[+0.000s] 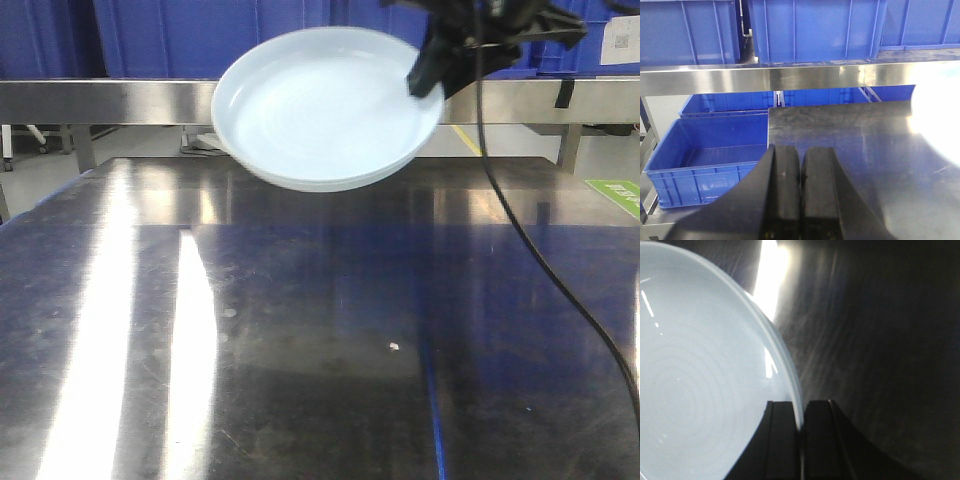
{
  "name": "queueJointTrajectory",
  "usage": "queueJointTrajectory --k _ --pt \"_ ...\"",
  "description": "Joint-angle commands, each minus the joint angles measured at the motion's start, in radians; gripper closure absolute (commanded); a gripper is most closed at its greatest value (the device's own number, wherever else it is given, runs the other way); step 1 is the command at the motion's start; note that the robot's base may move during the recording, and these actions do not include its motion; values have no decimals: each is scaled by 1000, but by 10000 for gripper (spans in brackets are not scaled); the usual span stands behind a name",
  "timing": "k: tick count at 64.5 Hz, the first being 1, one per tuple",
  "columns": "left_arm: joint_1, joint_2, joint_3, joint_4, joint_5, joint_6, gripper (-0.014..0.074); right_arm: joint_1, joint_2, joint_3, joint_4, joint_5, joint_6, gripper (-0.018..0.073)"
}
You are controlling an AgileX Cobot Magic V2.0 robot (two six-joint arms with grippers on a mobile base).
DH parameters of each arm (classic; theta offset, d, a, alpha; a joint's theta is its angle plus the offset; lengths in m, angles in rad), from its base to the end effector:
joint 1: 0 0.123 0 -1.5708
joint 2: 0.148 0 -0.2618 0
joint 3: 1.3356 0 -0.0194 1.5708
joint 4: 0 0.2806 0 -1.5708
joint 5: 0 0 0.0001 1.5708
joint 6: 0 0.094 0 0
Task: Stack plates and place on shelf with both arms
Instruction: 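Raise the plate stack high with the right gripper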
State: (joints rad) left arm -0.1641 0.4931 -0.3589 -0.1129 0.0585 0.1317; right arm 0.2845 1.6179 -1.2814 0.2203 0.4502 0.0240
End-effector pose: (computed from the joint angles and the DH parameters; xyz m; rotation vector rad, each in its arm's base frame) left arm 0.1625 -0.0276 0.2758 0.1583 1.6697 -0.1149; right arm 0.3810 0.1207 0.2698 -0.1216 2.2816 0.3756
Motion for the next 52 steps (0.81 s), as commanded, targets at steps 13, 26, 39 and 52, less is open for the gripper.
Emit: queueJointTrajectory --k 13,26,39,52 --pt "1 5 -27 -8 -80 -6 514 -120 -326 349 -12 -465 -10 503" --pt "1 5 -27 -8 -80 -6 514 -145 -518 570 -12 -603 -10 503" --pt "1 5 -27 -8 -80 -6 514 -145 -715 739 -12 -605 -10 503" --pt "1 5 -27 -8 -80 -6 514 -145 -923 865 -12 -599 -10 503"
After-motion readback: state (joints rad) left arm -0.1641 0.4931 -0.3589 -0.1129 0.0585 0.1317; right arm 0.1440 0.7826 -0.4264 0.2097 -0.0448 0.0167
